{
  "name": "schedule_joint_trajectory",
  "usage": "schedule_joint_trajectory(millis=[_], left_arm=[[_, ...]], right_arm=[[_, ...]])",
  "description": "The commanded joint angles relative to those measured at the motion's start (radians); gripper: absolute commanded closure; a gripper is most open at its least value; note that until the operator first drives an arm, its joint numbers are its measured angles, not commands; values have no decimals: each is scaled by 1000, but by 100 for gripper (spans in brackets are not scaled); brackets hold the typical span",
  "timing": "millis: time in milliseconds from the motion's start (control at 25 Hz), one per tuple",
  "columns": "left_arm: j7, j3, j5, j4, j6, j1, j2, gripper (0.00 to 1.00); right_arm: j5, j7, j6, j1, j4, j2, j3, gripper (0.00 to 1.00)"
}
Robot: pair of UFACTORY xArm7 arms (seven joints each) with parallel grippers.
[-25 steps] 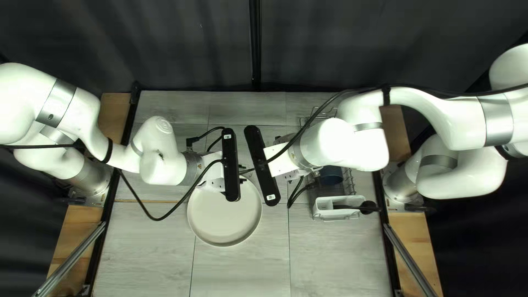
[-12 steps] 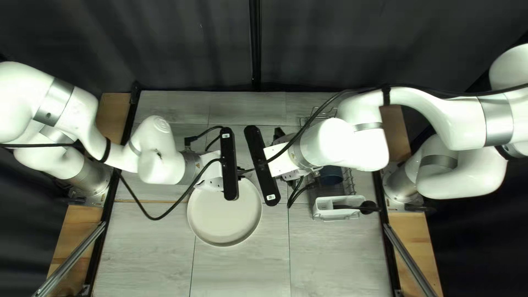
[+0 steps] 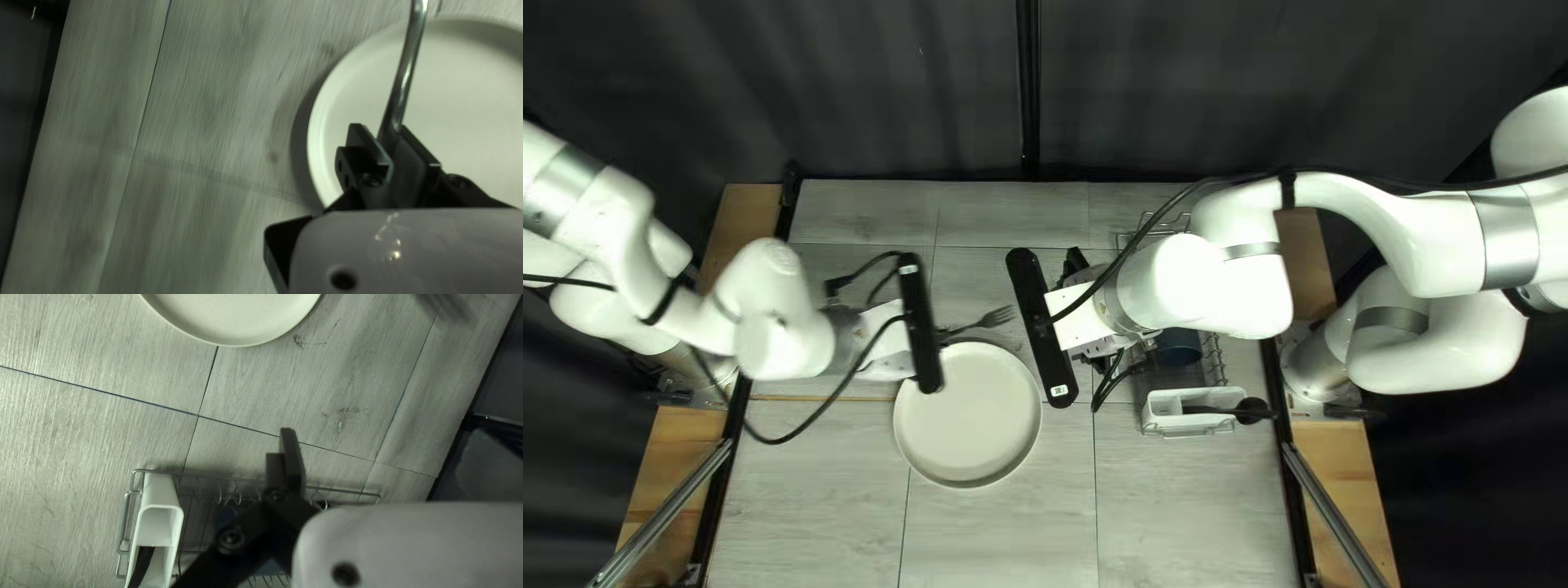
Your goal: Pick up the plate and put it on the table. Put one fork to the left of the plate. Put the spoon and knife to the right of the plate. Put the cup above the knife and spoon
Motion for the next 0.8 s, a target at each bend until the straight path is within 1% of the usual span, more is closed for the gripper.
schedule_joint_trajectory(millis=[40,120,240,280,320,360,400,480,560,800], left_arm=[[-1,-1,-1,-1,1,0,-2,100],[-1,-1,-1,-1,1,0,-2,100],[-31,0,-95,36,46,-18,29,100],[-71,-10,-172,67,76,-41,62,100],[-89,-14,-211,84,89,-50,78,100],[-127,-16,-293,124,117,-68,120,100],[-147,-18,-370,166,158,-85,157,100],[-174,-20,-478,225,232,-101,188,100],[-177,-23,-515,246,276,-104,184,100],[-177,-23,-515,246,276,-104,184,100]], right_arm=[[0,0,0,0,0,0,0,0],[0,0,0,0,0,0,0,0],[0,0,0,0,0,0,0,0],[0,0,0,0,0,0,0,0],[0,0,0,0,0,0,0,0],[0,0,0,0,0,0,0,0],[0,0,0,0,0,0,0,0],[0,0,0,0,0,0,0,0],[0,0,0,0,0,0,0,0],[0,0,0,0,0,0,0,0]])
